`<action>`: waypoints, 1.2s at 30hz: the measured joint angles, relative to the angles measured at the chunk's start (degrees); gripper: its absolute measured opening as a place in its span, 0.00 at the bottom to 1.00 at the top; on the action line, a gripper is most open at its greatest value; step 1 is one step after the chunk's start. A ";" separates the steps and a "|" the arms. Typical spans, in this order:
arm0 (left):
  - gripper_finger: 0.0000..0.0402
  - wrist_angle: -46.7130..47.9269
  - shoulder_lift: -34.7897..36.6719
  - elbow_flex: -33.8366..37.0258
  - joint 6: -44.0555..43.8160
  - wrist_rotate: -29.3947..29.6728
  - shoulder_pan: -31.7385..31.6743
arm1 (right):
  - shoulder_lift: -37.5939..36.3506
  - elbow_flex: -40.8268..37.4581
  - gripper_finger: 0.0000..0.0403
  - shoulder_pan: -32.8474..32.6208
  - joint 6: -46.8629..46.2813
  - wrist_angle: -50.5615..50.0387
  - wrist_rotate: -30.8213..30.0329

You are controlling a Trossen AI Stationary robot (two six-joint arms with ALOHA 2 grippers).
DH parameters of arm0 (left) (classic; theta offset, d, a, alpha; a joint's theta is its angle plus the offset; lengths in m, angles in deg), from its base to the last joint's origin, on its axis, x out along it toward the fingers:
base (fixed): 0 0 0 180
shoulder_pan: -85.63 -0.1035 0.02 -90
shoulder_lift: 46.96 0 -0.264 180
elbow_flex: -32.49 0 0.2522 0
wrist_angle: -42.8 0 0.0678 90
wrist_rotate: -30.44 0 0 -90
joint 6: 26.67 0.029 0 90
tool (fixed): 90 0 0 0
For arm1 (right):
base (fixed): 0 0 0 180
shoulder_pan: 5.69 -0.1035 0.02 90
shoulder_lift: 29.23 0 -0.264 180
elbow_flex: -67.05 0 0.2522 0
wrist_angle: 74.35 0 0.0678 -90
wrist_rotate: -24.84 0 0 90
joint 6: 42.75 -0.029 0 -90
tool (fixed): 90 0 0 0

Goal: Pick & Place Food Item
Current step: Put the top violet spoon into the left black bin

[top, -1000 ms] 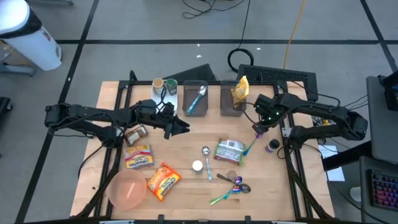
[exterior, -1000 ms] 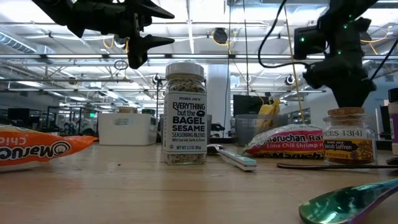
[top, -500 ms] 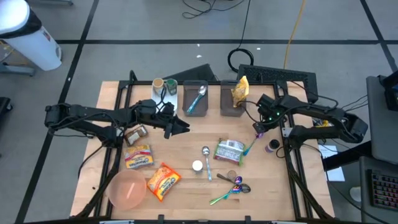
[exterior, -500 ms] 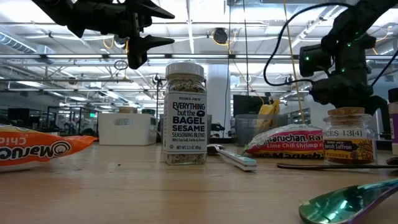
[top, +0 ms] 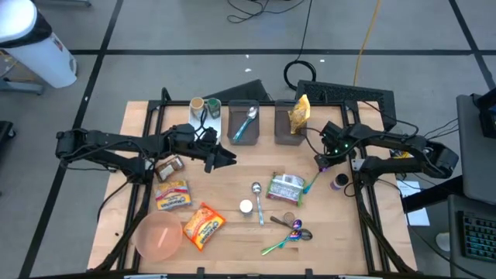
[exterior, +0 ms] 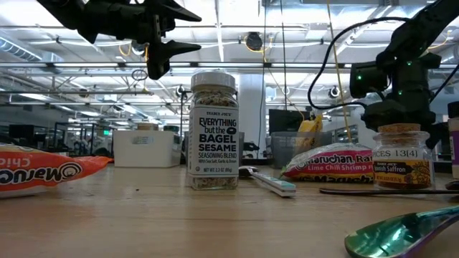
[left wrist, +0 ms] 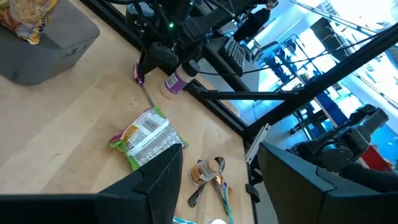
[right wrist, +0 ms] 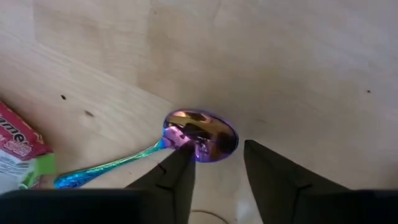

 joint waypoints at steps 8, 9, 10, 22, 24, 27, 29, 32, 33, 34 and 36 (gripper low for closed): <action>0.54 0.00 0.00 0.00 0.43 0.02 0.00 | -0.02 -0.04 0.03 0.00 0.19 3.56 0.17; 0.54 0.00 0.00 0.00 0.43 0.00 -0.04 | -0.02 -0.04 0.02 -0.01 -0.43 4.49 0.17; 0.54 0.00 0.00 0.00 0.39 0.02 -0.04 | -0.02 -0.04 0.02 -0.02 -0.80 5.34 0.33; 0.54 0.00 0.00 0.00 0.24 0.02 -0.07 | -4.81 10.13 0.00 -0.04 -0.97 6.82 -0.31; 0.54 0.00 0.00 0.00 0.24 0.00 -0.23 | -6.16 12.38 0.00 -0.04 -1.79 8.26 -0.28; 0.54 -0.02 0.00 0.00 0.22 0.02 -0.76 | -8.28 15.43 0.00 -0.07 -3.60 11.79 -0.07; 0.54 -0.11 0.00 0.00 -0.32 0.00 -1.38 | -9.75 17.44 0.00 -0.07 -5.18 15.65 -0.06; 0.54 -1.20 0.00 -0.26 -2.82 0.06 -2.84 | -11.43 19.79 0.00 -0.09 -7.67 22.42 -0.04; 0.54 -1.22 0.00 -0.67 -2.86 0.04 -3.27 | -11.70 20.33 0.00 -0.13 -8.65 24.72 -0.05; 0.54 -1.17 0.00 -1.29 -1.81 0.01 -3.63 | -11.78 20.97 0.00 -0.19 -9.38 26.67 -0.06; 0.54 -0.17 0.00 -3.21 2.22 0.22 -3.99 | -11.53 22.09 0.00 -0.97 -10.27 30.17 -0.57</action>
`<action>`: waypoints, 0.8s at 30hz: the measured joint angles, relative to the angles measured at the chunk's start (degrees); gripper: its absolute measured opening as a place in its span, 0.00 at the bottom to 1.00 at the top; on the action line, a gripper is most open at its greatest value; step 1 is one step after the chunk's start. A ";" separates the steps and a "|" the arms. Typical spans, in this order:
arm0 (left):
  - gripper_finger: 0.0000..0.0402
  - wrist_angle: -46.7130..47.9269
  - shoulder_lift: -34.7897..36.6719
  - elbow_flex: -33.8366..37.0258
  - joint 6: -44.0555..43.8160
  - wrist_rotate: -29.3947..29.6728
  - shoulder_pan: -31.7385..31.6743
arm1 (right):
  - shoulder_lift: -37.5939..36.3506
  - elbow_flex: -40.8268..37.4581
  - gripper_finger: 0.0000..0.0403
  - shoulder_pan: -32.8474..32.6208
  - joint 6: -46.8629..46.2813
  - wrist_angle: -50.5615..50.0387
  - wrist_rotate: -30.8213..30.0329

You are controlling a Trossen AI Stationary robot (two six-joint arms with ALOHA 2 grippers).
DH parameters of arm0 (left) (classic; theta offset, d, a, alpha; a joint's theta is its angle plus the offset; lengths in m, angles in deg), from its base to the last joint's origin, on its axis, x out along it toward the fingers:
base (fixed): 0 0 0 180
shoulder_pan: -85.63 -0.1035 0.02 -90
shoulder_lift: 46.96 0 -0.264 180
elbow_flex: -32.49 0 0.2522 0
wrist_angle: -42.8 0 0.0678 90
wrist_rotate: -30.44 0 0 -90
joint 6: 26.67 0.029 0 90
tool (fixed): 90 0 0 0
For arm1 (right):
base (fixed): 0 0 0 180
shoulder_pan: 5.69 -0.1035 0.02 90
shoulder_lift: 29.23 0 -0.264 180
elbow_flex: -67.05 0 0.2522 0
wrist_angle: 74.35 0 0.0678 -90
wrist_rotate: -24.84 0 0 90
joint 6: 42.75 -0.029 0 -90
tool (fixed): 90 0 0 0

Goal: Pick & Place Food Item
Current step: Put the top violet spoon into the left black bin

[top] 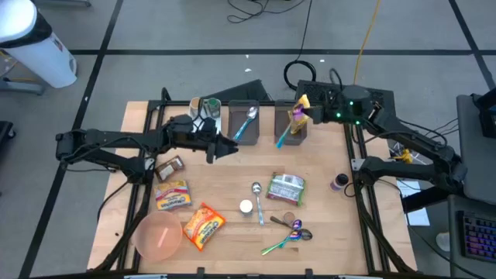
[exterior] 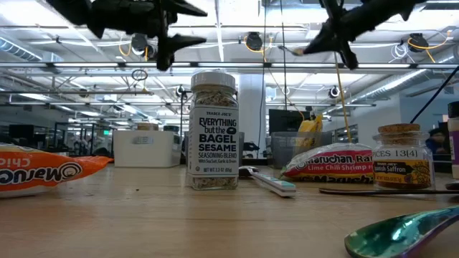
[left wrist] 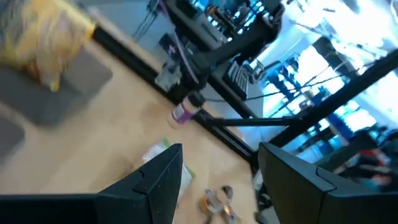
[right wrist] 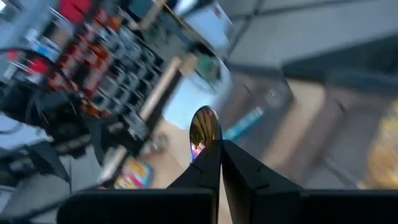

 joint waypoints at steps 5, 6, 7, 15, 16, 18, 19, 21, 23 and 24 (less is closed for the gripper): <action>0.54 15.43 -0.69 -11.12 10.76 7.02 -0.07 | 3.09 2.44 0.00 -4.23 0.08 3.28 -6.73; 0.54 20.29 -1.30 -14.16 13.09 8.79 -0.07 | 3.99 2.88 0.00 -5.24 0.41 3.36 -8.72; 0.54 25.22 -2.13 -17.48 15.38 10.53 -0.07 | 5.00 3.33 0.00 -6.32 0.52 3.40 -10.69; 0.54 55.87 -14.75 -46.58 32.68 25.52 2.23 | 14.34 3.69 0.00 -11.12 0.40 18.86 -17.42; 0.54 58.98 -16.55 -49.78 34.42 27.96 2.71 | 15.34 3.69 0.00 -11.25 -0.12 20.44 -17.46; 0.54 64.56 -20.15 -55.12 37.46 33.77 3.84 | 17.22 3.69 0.00 -11.23 -1.49 23.63 -17.53; 0.54 66.84 -21.84 -57.38 38.80 36.66 4.29 | 18.00 3.69 0.00 -11.21 -2.15 25.84 -17.55; 0.54 70.27 -24.96 -60.92 41.29 41.56 5.27 | 19.22 3.69 0.00 -11.21 -3.09 28.65 -17.55; 0.54 72.08 -27.56 -63.67 42.81 44.74 5.97 | 20.42 3.69 0.00 -11.21 -4.00 31.35 -17.81; 0.54 72.90 -28.72 -64.77 43.17 45.84 6.30 | 20.90 3.69 0.00 -11.21 -4.22 32.34 -18.01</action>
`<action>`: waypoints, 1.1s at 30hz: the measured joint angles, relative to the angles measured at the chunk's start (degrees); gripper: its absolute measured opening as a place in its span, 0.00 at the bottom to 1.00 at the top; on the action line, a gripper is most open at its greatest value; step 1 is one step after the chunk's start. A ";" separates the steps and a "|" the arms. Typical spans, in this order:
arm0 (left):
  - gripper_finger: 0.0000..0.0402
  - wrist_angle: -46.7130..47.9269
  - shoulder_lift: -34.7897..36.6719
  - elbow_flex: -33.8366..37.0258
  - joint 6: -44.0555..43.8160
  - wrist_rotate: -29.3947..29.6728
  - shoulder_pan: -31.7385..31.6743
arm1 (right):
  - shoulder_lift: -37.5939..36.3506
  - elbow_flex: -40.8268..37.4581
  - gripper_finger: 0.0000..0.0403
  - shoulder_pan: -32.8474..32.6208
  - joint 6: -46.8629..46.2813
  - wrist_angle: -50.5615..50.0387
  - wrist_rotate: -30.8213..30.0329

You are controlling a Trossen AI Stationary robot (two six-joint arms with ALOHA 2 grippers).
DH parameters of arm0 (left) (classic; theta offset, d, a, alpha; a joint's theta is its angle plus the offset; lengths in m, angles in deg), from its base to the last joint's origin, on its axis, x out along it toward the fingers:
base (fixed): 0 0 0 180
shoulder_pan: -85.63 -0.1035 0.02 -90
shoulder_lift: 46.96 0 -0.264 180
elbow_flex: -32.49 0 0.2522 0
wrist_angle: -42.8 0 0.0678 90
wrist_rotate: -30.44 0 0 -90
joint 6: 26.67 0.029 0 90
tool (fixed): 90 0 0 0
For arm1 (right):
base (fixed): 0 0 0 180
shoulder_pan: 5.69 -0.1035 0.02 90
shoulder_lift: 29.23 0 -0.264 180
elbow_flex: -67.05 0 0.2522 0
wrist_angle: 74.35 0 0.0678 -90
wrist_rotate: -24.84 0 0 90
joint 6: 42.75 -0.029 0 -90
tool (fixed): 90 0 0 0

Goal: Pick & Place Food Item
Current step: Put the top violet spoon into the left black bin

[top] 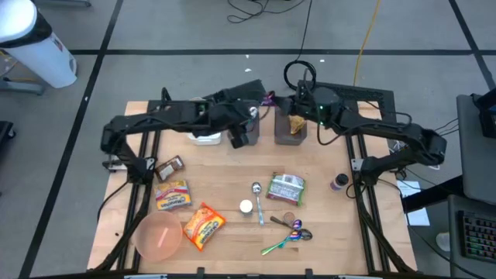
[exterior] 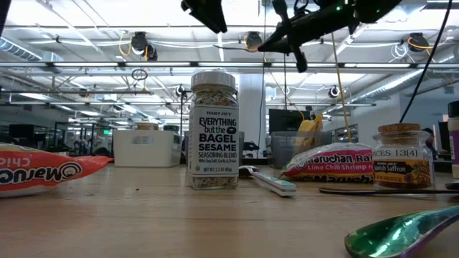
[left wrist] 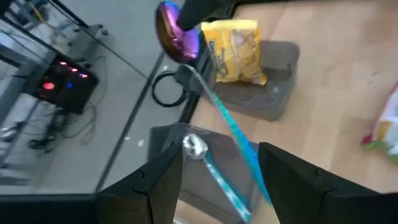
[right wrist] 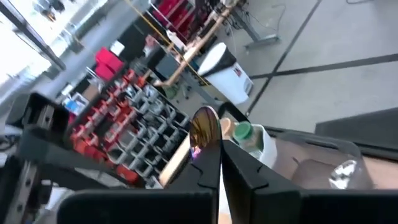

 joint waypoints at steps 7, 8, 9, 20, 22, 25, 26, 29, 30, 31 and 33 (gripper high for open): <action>0.54 2.13 -5.81 -5.71 -1.51 5.28 0.78 | 1.11 0.00 0.00 0.02 -0.84 4.10 -2.46; 0.54 2.17 -6.26 -6.36 -1.69 6.24 0.78 | 1.12 0.00 0.00 0.02 -0.90 4.43 -2.47; 0.54 2.47 -6.71 -7.02 -1.77 6.89 0.76 | 1.09 0.00 0.00 0.02 -0.88 5.02 -2.47; 0.54 3.51 -9.08 -9.18 -3.21 8.43 -1.59 | 1.08 0.00 0.00 0.02 0.43 7.40 -2.16; 0.54 3.53 -9.08 -9.18 -3.55 8.43 -2.13 | 1.08 0.00 0.00 0.02 0.56 7.41 -2.10; 0.54 3.51 -9.09 -9.18 -3.59 8.42 -2.80 | 1.03 0.00 0.00 0.02 0.58 7.72 -2.02; 0.54 3.51 -9.09 -9.18 -3.59 8.41 -2.99 | 1.05 0.00 0.00 0.06 0.58 7.73 -1.90; 0.54 3.43 -9.07 -9.18 -3.59 8.13 -3.23 | 1.06 0.00 0.00 0.05 0.60 8.38 -0.84; 0.53 3.36 -9.07 -9.18 -3.59 8.09 -3.29 | 1.06 0.00 0.00 0.04 0.60 8.62 -0.76; 0.52 3.35 -9.07 -9.18 -3.59 8.04 -3.29 | 1.06 0.00 0.00 0.04 0.60 8.76 -0.74; 0.47 3.31 -9.07 -9.18 -3.59 8.04 -3.37 | 1.06 0.00 0.00 0.04 0.58 8.95 -0.74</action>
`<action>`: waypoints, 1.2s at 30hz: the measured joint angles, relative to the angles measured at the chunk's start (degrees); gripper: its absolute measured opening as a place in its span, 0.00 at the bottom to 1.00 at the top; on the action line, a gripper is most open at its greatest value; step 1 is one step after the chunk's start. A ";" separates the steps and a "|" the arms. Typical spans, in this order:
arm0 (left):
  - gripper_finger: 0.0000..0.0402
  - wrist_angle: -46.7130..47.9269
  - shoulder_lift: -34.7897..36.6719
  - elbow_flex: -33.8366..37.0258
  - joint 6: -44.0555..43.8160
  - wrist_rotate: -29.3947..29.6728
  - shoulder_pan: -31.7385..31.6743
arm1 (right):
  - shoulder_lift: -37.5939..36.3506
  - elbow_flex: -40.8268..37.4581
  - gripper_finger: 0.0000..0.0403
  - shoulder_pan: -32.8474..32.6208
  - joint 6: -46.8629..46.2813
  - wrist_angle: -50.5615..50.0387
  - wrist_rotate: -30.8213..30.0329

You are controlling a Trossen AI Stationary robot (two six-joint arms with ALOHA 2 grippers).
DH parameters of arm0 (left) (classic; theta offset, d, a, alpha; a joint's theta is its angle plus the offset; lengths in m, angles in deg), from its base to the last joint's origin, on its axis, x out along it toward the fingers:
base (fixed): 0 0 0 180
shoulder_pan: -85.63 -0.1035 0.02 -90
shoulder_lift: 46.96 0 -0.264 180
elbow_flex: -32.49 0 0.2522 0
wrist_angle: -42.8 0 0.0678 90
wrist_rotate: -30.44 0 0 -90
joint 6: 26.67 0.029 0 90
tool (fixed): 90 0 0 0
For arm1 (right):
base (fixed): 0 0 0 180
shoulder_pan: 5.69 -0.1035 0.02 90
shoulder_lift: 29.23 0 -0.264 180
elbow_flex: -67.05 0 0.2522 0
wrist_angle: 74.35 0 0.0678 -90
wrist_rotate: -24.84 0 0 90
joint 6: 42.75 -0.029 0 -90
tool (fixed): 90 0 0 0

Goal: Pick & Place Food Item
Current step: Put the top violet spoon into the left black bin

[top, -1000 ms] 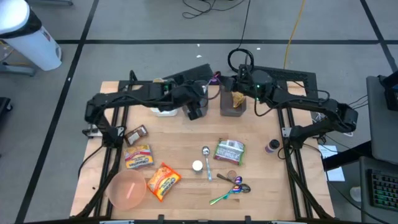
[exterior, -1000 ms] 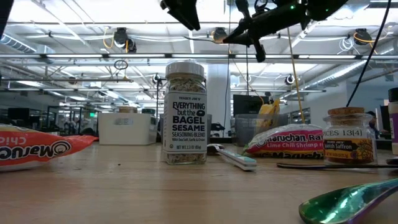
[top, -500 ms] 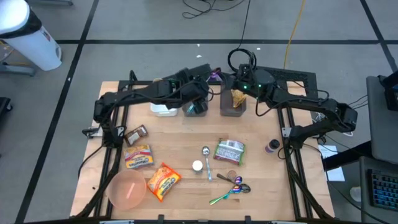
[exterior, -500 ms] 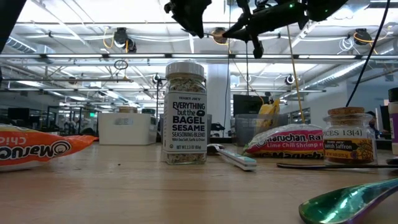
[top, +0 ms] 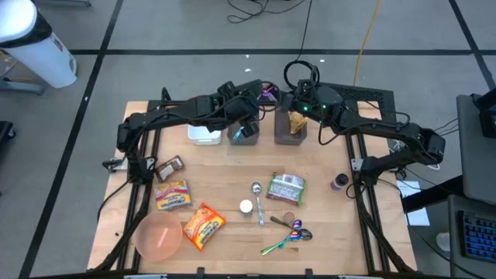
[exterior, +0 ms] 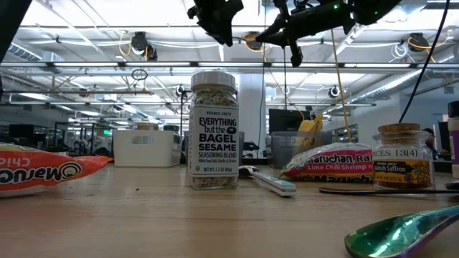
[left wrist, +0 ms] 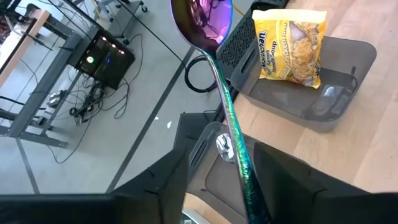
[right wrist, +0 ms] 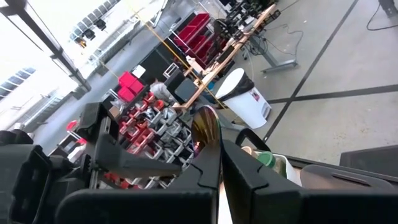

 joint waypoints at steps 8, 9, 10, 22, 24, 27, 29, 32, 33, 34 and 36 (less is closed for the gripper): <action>0.23 -0.13 0.00 0.00 0.00 -0.19 -0.05 | 0.00 0.00 0.00 0.00 0.00 0.16 -0.01; 0.21 -0.13 0.00 0.00 0.01 -0.19 -0.05 | 0.00 0.00 0.00 0.00 0.00 0.17 -0.02; 0.19 -0.13 0.00 0.00 0.07 -0.19 -0.05 | 0.00 0.00 0.00 0.00 0.00 0.17 -0.02; 0.05 -0.11 0.15 0.00 -1.02 -1.64 -0.19 | -0.04 -0.02 0.00 0.00 0.02 -0.23 0.04; 0.06 -0.11 0.15 0.00 -1.45 -1.70 -0.17 | -0.04 -0.02 0.00 0.00 0.02 -0.29 0.13; 0.05 -0.08 0.15 0.00 -1.49 -1.98 -0.16 | -0.04 -0.02 0.00 -0.02 0.02 -0.12 0.23; 0.05 -0.07 0.15 0.00 -1.52 -2.08 -0.16 | -0.04 -0.02 0.01 0.00 0.28 0.06 0.87; 0.05 -0.13 0.15 0.00 -1.49 -2.86 -0.10 | -0.02 -0.02 0.05 0.02 1.34 0.53 2.50; 0.05 -0.14 0.15 0.00 -1.50 -2.98 -0.05 | -0.02 -0.02 0.07 0.02 1.50 0.69 2.95; 0.05 -0.23 0.15 0.00 -1.47 -3.20 -0.01 | -0.01 -0.04 0.10 0.02 1.52 1.14 3.16; 0.05 -0.33 0.15 0.00 -1.38 -3.36 0.00 | -0.02 -0.04 0.15 0.01 2.19 2.03 3.51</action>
